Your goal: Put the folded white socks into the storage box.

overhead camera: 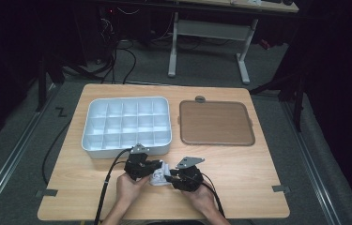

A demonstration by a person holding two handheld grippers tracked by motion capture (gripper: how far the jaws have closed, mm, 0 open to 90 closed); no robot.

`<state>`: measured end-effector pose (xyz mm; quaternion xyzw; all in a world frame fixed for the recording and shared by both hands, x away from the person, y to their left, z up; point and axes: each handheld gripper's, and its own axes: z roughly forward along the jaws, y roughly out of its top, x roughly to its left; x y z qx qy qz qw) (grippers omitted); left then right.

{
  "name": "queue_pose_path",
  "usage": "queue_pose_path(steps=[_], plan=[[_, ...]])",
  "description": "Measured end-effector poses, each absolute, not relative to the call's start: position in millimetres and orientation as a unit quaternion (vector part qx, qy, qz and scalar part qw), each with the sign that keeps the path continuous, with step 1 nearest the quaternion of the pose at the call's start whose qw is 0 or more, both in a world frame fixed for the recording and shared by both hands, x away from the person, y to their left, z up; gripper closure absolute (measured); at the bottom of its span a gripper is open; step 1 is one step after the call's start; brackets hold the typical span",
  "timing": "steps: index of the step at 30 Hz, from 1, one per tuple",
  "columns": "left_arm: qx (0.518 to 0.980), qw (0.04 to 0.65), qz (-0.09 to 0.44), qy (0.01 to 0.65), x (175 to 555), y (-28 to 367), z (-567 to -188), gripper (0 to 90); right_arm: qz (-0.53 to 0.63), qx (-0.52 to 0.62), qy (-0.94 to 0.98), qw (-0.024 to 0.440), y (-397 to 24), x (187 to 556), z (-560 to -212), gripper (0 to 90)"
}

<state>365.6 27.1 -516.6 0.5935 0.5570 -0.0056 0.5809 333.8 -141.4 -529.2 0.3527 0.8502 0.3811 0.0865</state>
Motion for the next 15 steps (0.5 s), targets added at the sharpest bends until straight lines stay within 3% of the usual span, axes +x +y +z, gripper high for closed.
queue_pose_path(steps=[6,15], plan=[[0.606,0.582,0.018,0.542,363.7,22.0,-520.8,84.8,0.381,0.35,0.851,0.089,-141.2,334.0,-529.5,66.9],[0.607,0.579,0.01,0.545,362.8,24.1,-515.1,83.1,0.383,0.35,0.85,0.088,-141.4,334.1,-529.7,66.9]])
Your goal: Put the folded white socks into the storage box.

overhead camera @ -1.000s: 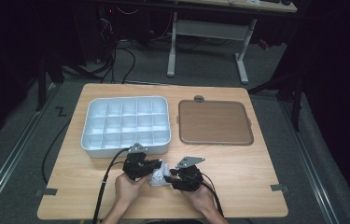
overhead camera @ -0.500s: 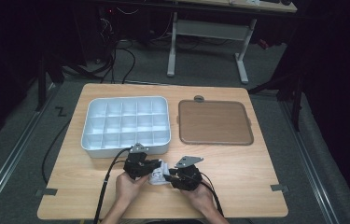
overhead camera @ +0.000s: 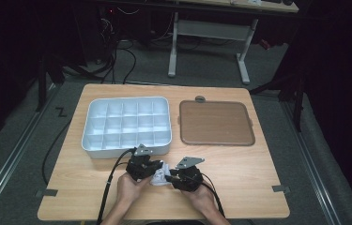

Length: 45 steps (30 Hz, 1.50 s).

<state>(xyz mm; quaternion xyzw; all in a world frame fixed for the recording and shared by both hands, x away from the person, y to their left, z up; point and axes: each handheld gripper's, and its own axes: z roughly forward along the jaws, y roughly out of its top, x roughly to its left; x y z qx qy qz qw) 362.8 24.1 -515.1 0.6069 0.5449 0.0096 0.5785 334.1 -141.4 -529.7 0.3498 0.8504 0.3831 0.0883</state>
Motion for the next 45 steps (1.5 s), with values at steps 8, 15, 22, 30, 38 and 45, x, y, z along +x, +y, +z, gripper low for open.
queue_pose_path(steps=[8,15,22,30,38,45], plan=[[0.597,0.589,-0.009,0.544,359.9,28.3,-507.9,73.3,0.383,0.352,0.85,0.086,-142.1,334.7,-529.6,67.6],[0.589,0.602,-0.008,0.54,358.2,31.7,-503.0,65.2,0.385,0.354,0.848,0.086,-142.4,335.3,-529.9,68.1],[0.587,0.607,-0.002,0.535,356.7,34.9,-500.0,60.2,0.385,0.355,0.848,0.086,-142.5,335.6,-529.9,68.4],[0.576,0.62,-0.007,0.532,354.9,36.9,-495.5,58.7,0.384,0.356,0.848,0.085,-142.6,335.6,-529.7,68.6],[0.566,0.632,0.002,0.53,351.5,45.3,-488.8,57.6,0.385,0.357,0.847,0.083,-142.9,335.9,-529.7,68.5],[0.57,0.622,0.022,0.537,351.5,55.1,-494.5,56.5,0.382,0.362,0.846,0.083,-142.8,335.1,-529.0,67.9]])
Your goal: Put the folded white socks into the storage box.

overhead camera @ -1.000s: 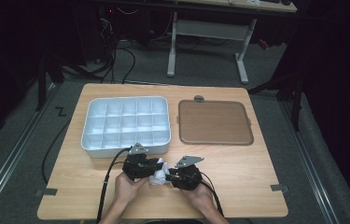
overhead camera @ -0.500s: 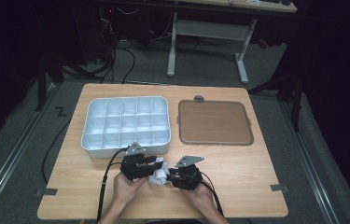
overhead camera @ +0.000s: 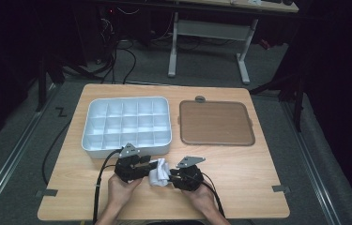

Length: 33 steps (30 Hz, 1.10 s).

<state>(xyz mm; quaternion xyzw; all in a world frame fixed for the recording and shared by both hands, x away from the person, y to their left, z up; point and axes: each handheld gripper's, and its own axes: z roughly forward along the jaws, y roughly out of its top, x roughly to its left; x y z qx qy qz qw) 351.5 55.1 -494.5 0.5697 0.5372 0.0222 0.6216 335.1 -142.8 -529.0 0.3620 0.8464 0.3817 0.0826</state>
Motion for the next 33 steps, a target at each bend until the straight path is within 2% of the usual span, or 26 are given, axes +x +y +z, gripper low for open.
queue_pose_path(steps=[9,18,25,33], plan=[[0.582,0.608,0.015,0.54,353.8,43.8,-508.0,54.9,0.379,0.364,0.847,0.084,-142.3,334.9,-528.4,67.4],[0.598,0.59,0.033,0.541,356.1,40.0,-517.0,56.2,0.381,0.362,0.843,0.111,-148.7,324.6,-518.9,64.8],[0.592,0.594,0.035,0.544,355.0,39.5,-516.7,56.1,0.4,0.362,0.832,0.125,-165.3,310.1,-499.2,74.7],[0.589,0.595,0.038,0.545,353.0,40.1,-515.5,55.7,0.43,0.324,0.831,0.138,-152.7,299.3,-472.2,76.8]])
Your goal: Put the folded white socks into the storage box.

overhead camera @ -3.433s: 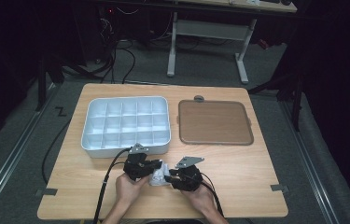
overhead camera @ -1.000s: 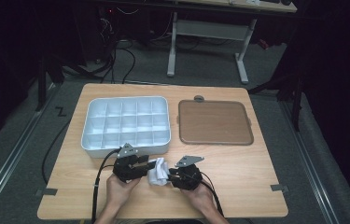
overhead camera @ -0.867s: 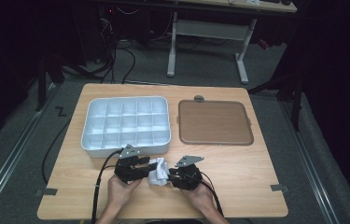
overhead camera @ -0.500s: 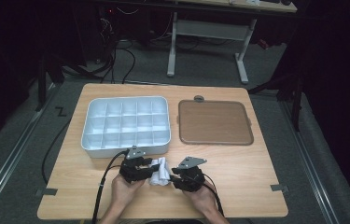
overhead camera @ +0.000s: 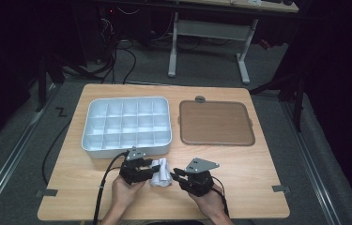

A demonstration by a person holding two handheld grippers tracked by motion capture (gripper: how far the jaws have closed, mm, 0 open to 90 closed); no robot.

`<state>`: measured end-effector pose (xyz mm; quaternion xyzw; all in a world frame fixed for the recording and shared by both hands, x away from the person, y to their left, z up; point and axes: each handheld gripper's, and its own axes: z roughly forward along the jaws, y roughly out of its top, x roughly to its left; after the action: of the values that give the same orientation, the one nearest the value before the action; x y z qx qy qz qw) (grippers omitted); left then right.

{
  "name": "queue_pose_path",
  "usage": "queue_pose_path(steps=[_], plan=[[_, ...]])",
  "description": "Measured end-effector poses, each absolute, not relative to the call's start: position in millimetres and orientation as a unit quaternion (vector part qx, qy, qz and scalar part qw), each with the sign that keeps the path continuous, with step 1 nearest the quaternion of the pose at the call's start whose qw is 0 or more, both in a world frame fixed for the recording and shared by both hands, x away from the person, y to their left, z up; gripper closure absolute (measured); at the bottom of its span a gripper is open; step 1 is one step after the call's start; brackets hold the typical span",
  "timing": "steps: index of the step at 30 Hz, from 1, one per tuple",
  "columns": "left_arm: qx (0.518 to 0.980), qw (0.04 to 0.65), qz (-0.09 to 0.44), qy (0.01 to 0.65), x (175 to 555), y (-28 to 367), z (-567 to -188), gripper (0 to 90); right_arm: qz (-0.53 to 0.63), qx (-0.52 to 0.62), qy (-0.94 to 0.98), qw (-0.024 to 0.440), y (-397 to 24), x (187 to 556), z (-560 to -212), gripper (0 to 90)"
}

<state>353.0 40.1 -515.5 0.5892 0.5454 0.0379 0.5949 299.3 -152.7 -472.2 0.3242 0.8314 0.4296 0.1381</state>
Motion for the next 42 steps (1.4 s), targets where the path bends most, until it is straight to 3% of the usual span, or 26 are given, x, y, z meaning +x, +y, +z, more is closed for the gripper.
queue_pose_path(steps=[14,25,42], plan=[[0.595,0.592,0.046,0.541,349.7,40.0,-516.9,55.8,0.417,0.305,0.846,0.131,-119.6,312.1,-477.1,78.2],[0.603,0.584,0.06,0.54,347.7,37.5,-523.9,54.6,0.374,0.338,0.854,0.132,-132.2,326.4,-504.1,77.1],[0.612,0.581,0.074,0.532,346.8,33.8,-529.4,53.5,0.382,0.352,0.847,0.118,-141.5,332.6,-519.1,76.7]])
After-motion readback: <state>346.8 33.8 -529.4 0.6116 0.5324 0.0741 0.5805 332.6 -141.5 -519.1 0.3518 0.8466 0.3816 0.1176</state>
